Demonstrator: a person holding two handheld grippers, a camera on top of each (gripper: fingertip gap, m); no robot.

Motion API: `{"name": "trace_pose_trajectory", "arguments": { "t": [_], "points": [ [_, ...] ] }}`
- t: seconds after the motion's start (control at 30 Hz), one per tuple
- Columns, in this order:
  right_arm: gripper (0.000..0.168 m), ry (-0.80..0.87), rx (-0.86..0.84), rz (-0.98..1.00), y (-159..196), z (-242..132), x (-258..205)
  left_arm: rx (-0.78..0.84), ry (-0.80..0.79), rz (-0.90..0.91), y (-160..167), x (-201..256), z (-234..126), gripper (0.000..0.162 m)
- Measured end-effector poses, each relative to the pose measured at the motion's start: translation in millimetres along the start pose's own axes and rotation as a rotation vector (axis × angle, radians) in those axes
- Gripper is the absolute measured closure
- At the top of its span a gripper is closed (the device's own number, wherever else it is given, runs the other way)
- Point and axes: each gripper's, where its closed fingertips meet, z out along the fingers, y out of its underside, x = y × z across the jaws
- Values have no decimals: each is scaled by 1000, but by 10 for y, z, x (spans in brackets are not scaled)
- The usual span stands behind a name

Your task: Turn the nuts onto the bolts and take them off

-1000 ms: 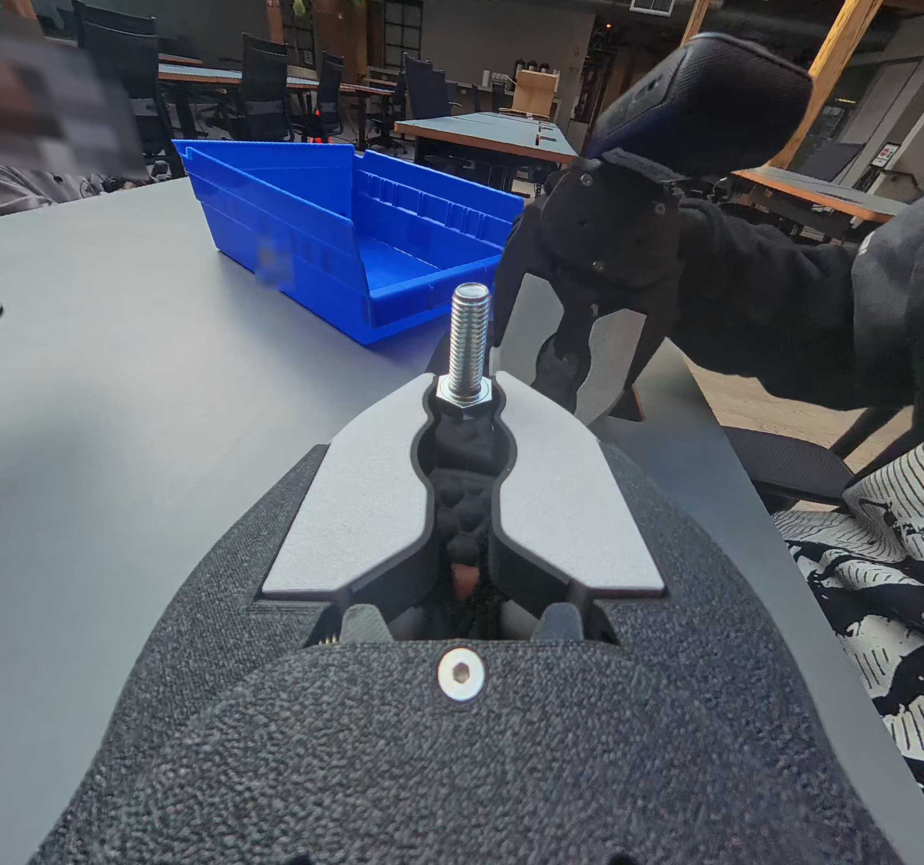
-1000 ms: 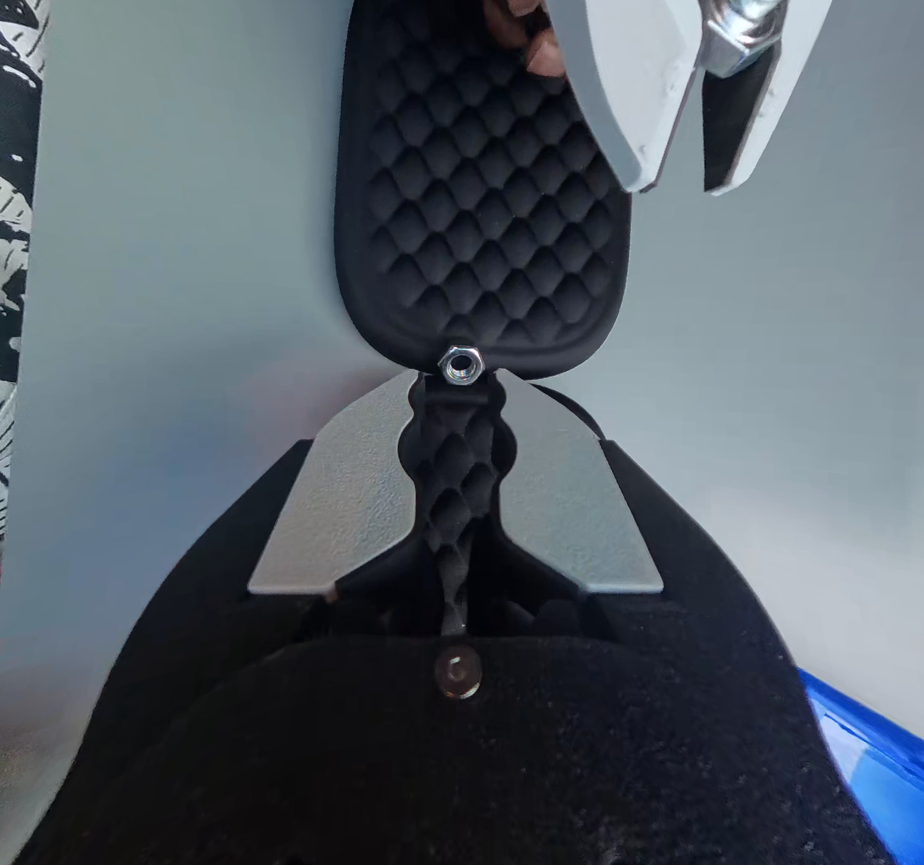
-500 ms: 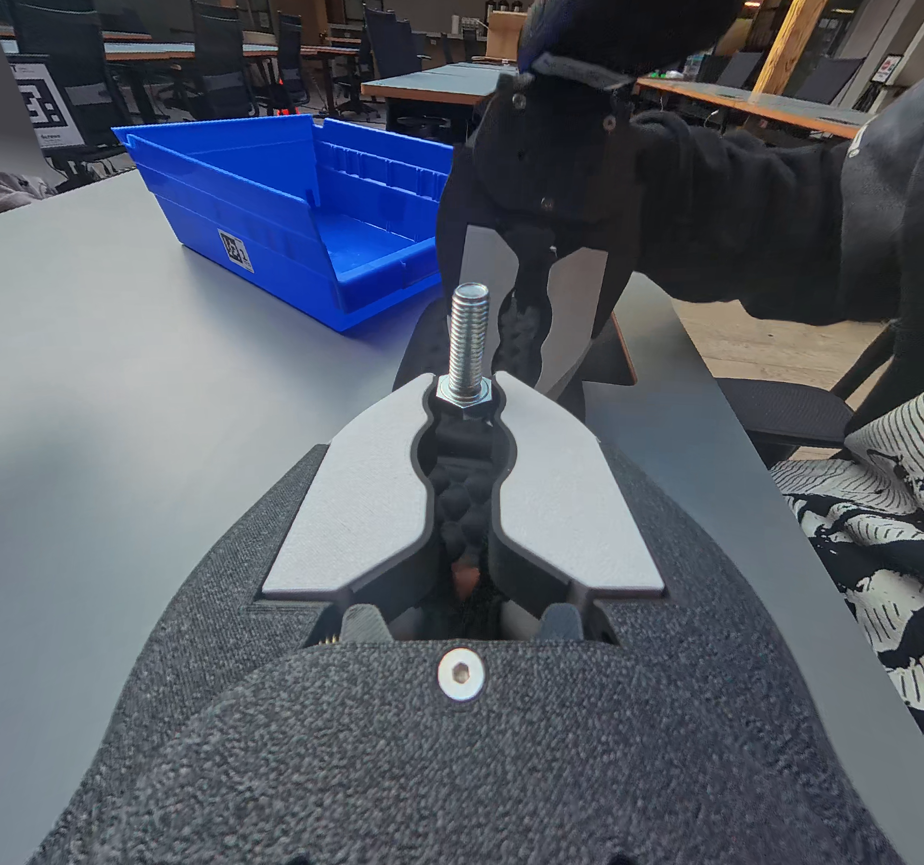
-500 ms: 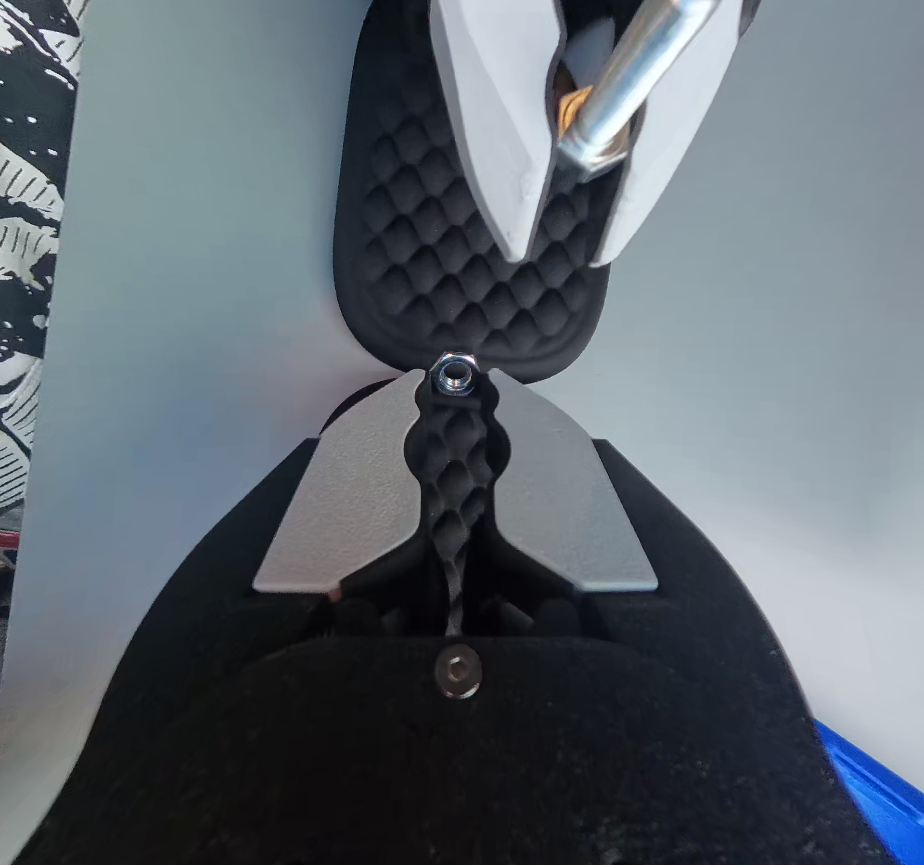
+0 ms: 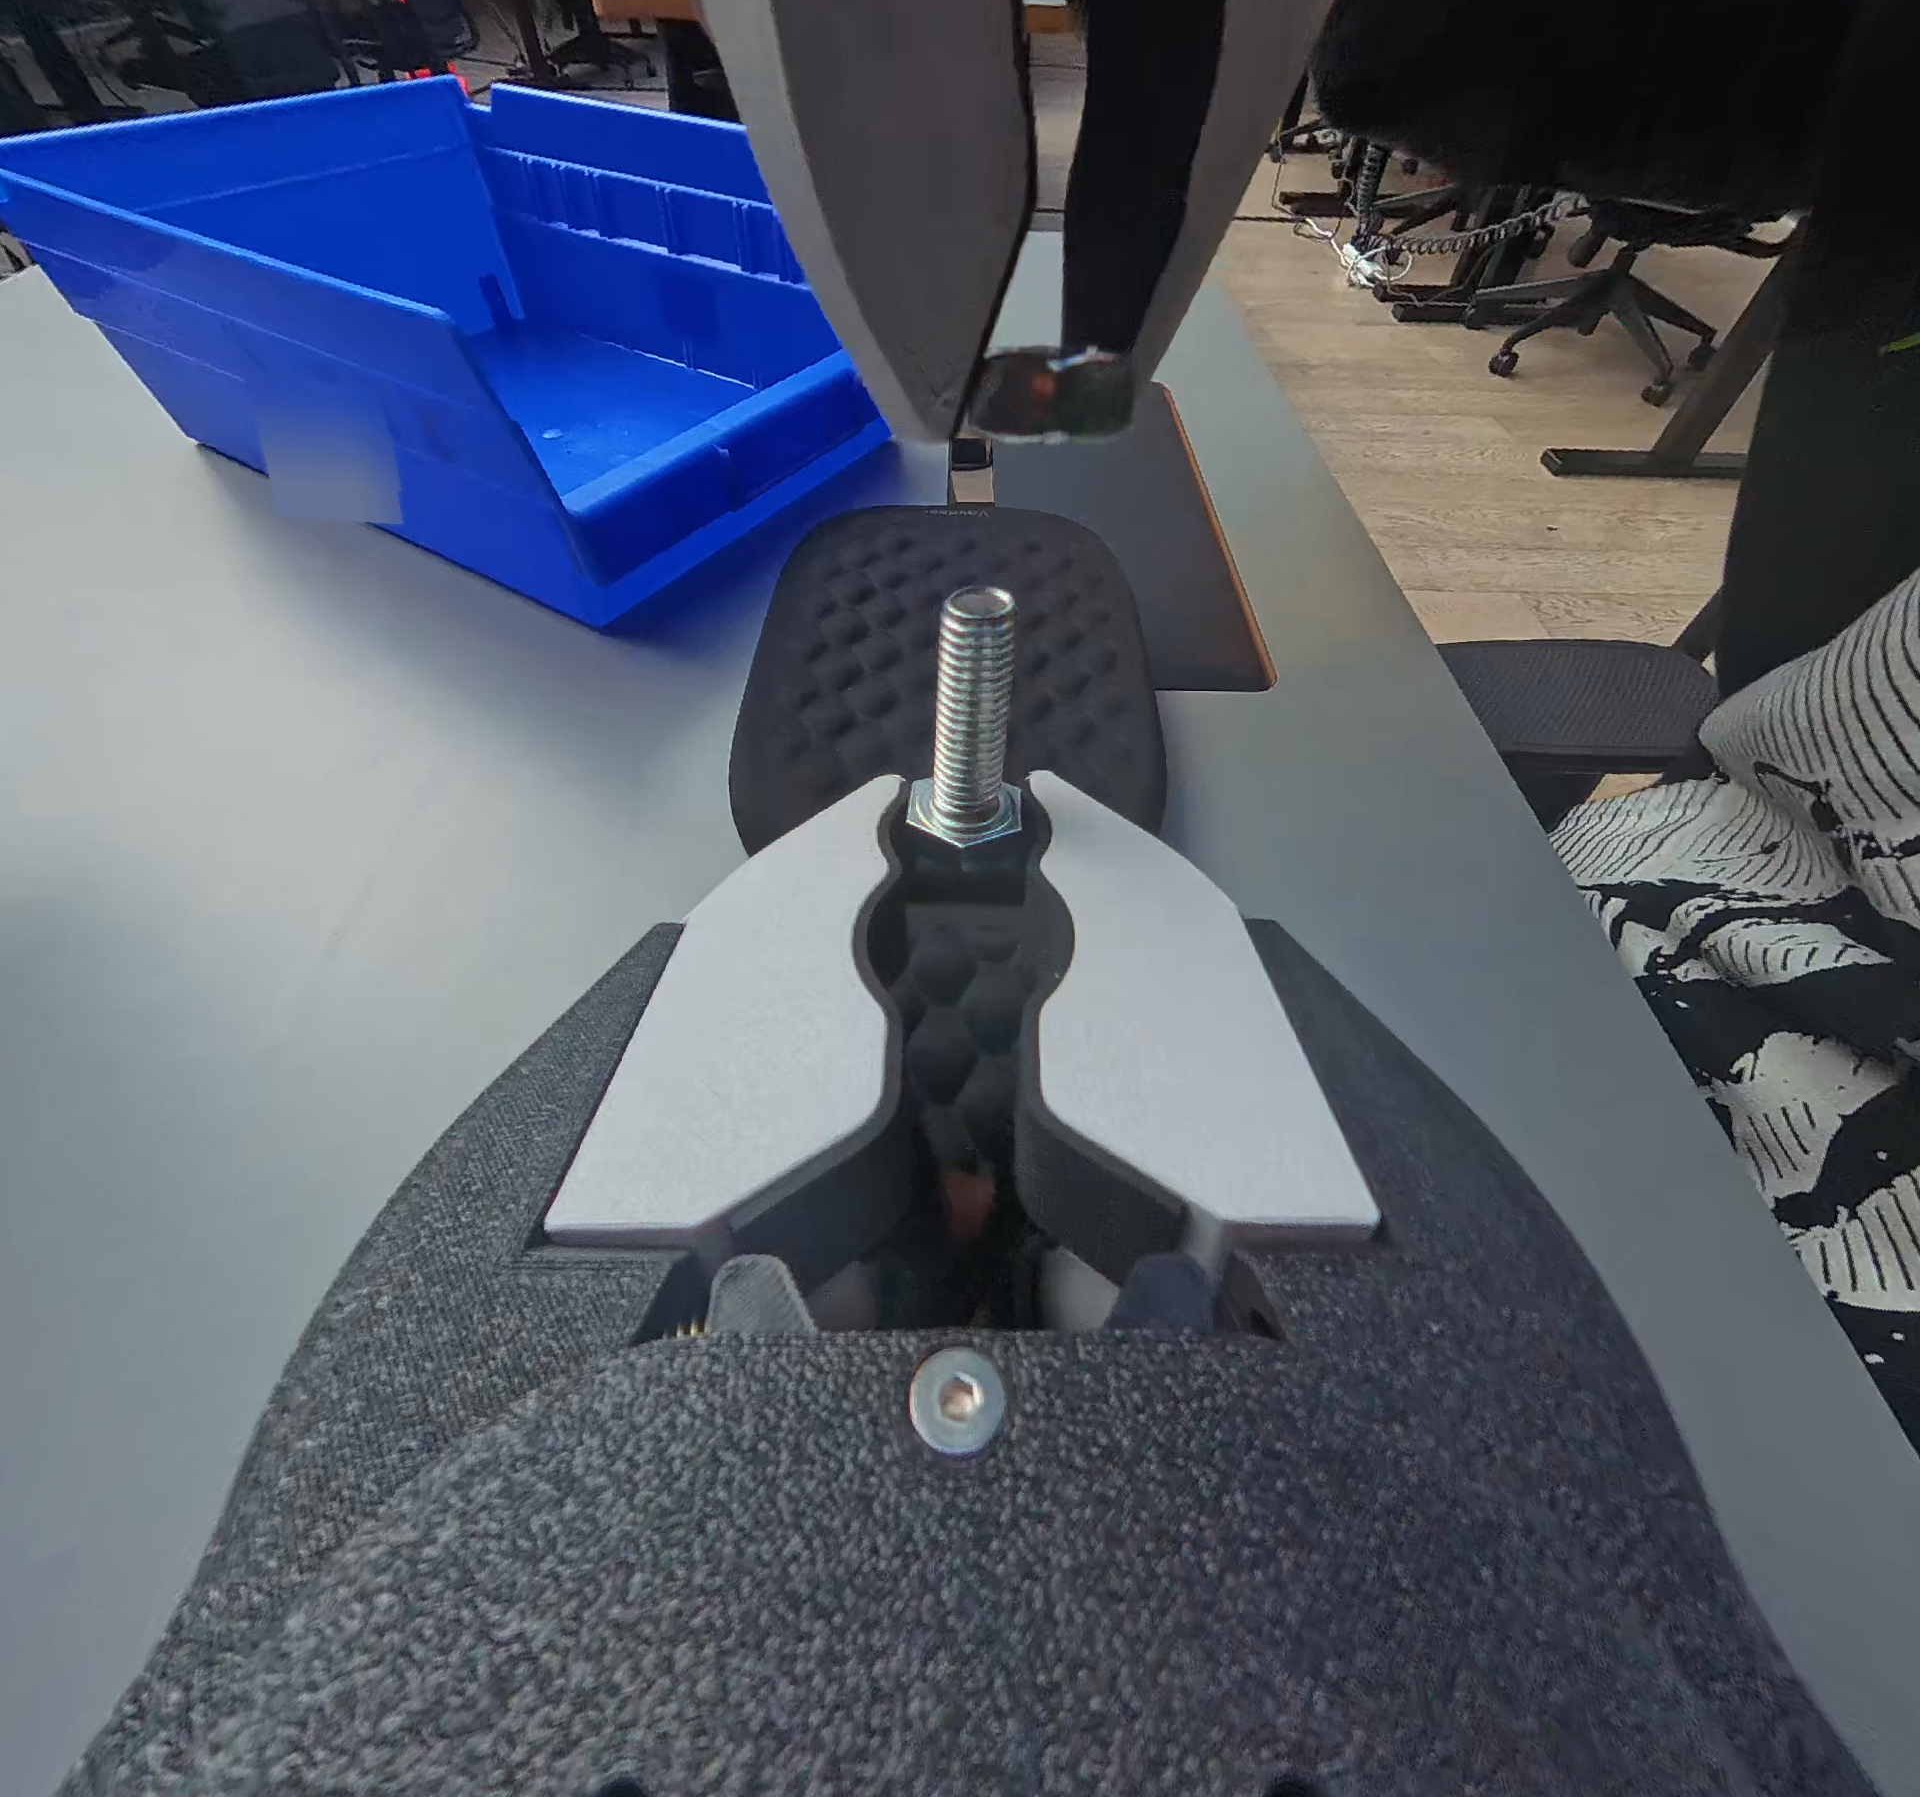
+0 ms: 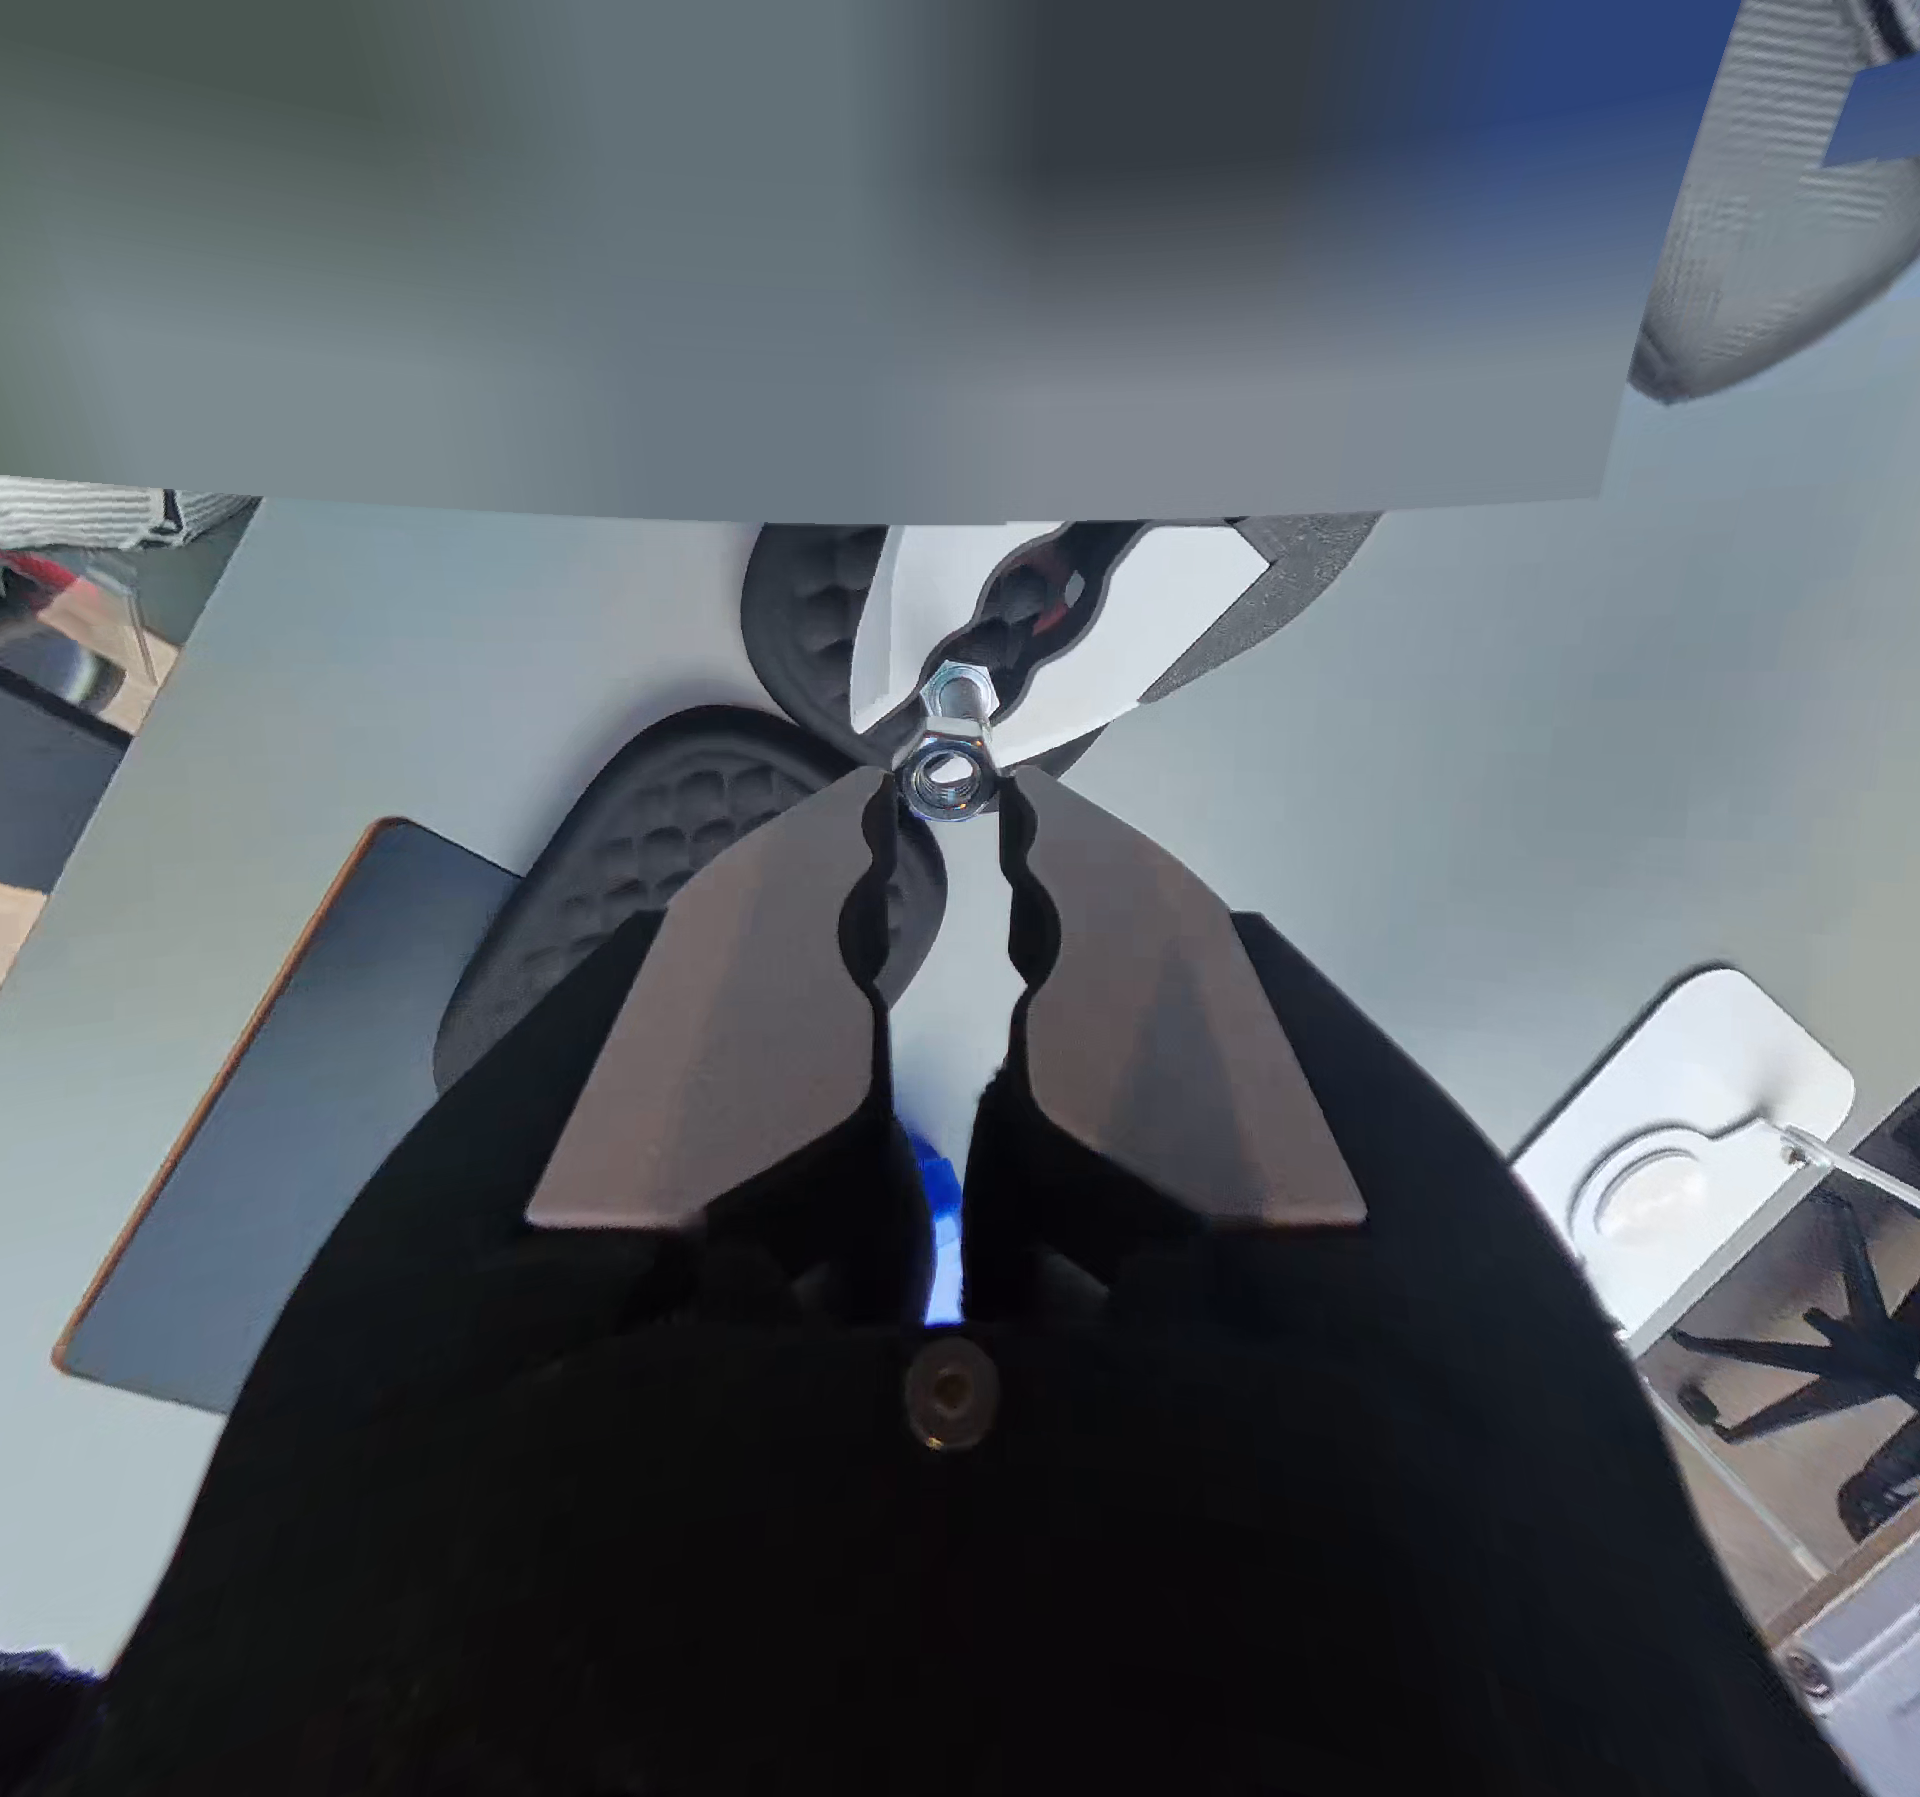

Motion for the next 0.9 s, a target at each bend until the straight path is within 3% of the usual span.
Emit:
{"name": "trace_pose_trajectory", "arguments": {
  "t": [0.13,0.67,0.9],
  "points": [
    [150,-42,-116,-52,73,100,34,-9,5,-10,12,-5,7,144],
    [150,-38,-74,-35,37,163,102,25,-3,-32,-23,-32,-28,145],
    [150,-52,-133,146,100,166,118,16,-65,-36,-10,-102,-25,145]
  ]
}}
